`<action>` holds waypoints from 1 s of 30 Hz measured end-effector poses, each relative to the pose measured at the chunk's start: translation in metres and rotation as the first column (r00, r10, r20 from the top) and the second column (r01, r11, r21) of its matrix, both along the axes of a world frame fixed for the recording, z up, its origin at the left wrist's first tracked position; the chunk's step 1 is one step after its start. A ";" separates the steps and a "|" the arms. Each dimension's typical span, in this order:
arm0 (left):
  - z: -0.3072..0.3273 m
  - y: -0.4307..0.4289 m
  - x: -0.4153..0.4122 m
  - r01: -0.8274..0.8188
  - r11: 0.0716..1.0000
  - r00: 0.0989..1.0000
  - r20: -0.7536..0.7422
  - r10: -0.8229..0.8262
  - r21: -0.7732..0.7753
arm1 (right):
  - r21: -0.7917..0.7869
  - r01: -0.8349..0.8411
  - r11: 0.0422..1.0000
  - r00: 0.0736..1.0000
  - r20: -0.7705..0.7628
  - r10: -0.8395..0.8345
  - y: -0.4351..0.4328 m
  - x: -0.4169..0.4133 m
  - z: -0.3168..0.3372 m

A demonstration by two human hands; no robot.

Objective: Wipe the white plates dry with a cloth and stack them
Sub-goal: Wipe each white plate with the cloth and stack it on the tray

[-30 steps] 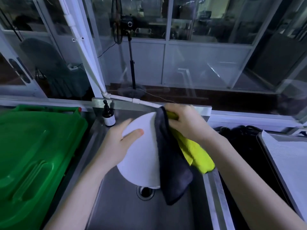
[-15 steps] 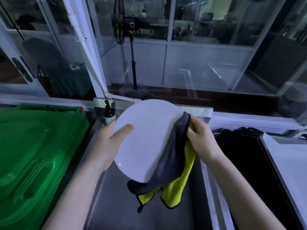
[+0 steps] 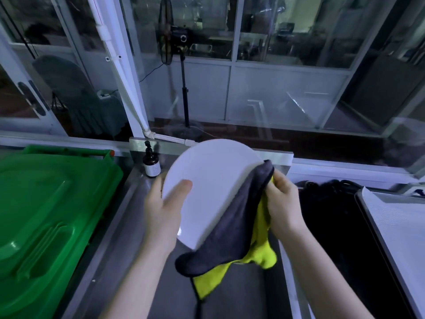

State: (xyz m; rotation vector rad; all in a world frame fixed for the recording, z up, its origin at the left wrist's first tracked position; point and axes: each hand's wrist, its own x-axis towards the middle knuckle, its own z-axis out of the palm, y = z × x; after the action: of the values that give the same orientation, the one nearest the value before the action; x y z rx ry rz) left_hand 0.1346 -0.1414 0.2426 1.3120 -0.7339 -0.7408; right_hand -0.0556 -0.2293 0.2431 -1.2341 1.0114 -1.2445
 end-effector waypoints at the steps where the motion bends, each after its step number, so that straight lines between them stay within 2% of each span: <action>1: 0.001 -0.001 0.000 -0.007 1.000 0.999 0.039 0.007 0.009 | 0.031 -0.001 1.000 1.000 -0.001 0.001 0.003 -0.001 -0.004; 3: 0.006 0.000 0.006 0.056 0.998 0.987 0.149 -0.058 0.016 | -0.007 -0.023 1.000 0.996 -0.090 0.022 0.000 -0.007 0.000; 5: 0.015 0.000 0.017 0.163 0.986 0.960 0.226 -0.164 0.020 | -0.181 -0.100 0.978 0.946 -0.322 0.037 -0.010 -0.013 0.017; 7: 0.024 -0.005 0.026 0.273 0.961 0.895 0.354 -0.270 0.043 | -0.349 -0.266 0.899 0.832 -0.554 0.031 -0.018 -0.008 0.044; 9: 0.031 -0.011 0.022 0.349 0.934 0.770 0.544 -0.335 0.081 | -0.380 -0.474 0.795 0.679 -0.732 0.055 -0.018 0.009 0.065; 10: 0.032 -0.012 0.019 0.368 0.925 0.732 0.586 -0.348 0.091 | -0.354 -0.556 0.752 0.606 -0.792 0.076 -0.017 0.017 0.071; 11: 0.033 -0.013 0.016 0.368 0.926 0.730 0.589 -0.347 0.089 | -0.331 -0.596 0.732 0.573 -0.813 0.099 -0.017 0.021 0.074; 12: 0.030 -0.013 0.015 0.355 0.932 0.757 0.562 -0.333 0.075 | -0.325 -0.593 0.737 0.579 -0.808 0.110 -0.018 0.020 0.073; 15: 0.021 -0.005 0.019 0.202 0.978 0.921 0.333 -0.204 0.041 | -0.326 -0.396 0.858 0.711 -0.700 0.063 -0.017 0.004 0.055; 17: 0.016 0.000 0.021 0.068 0.996 0.984 0.164 -0.075 0.050 | -0.228 -0.203 0.952 0.862 -0.504 0.064 -0.008 -0.006 0.034; 18: 0.015 0.001 0.020 0.030 0.998 0.994 0.105 -0.036 0.052 | -0.131 -0.136 0.982 0.922 -0.379 0.077 -0.001 -0.007 0.025; 20: 0.013 0.001 0.018 0.028 0.997 0.997 0.065 -0.033 0.078 | 0.075 -0.091 0.993 0.973 -0.208 0.105 0.010 -0.007 0.012; 22: 0.017 0.000 0.021 0.077 0.991 0.991 0.101 -0.089 0.111 | 0.082 -0.116 0.990 0.950 -0.282 0.135 0.008 -0.009 0.014; 25: 0.034 -0.004 0.035 0.174 0.977 0.955 0.221 -0.198 0.121 | -0.092 -0.202 0.975 0.852 -0.507 0.129 0.001 -0.009 0.038; 26: 0.041 -0.008 0.038 0.234 0.963 0.918 0.296 -0.265 0.134 | -0.155 -0.256 0.954 0.808 -0.577 0.123 -0.004 -0.007 0.047; 28: 0.053 -0.015 0.036 0.353 0.912 0.763 0.499 -0.410 0.209 | -0.272 -0.426 0.863 0.686 -0.719 0.112 -0.007 0.006 0.064; 29: 0.056 -0.018 0.031 0.368 0.896 0.674 0.593 -0.440 0.247 | -0.308 -0.512 0.802 0.629 -0.770 0.106 -0.006 0.013 0.069; 30: 0.057 -0.021 0.027 0.362 0.897 0.629 0.643 -0.437 0.254 | -0.331 -0.569 0.753 0.595 -0.798 0.099 -0.005 0.019 0.071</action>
State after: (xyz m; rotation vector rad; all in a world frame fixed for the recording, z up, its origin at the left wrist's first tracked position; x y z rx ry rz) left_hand 0.1615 -0.1620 0.2999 1.5501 -1.6664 -0.6279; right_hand -0.0369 -0.2343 0.3146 -2.4366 0.8762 -0.6864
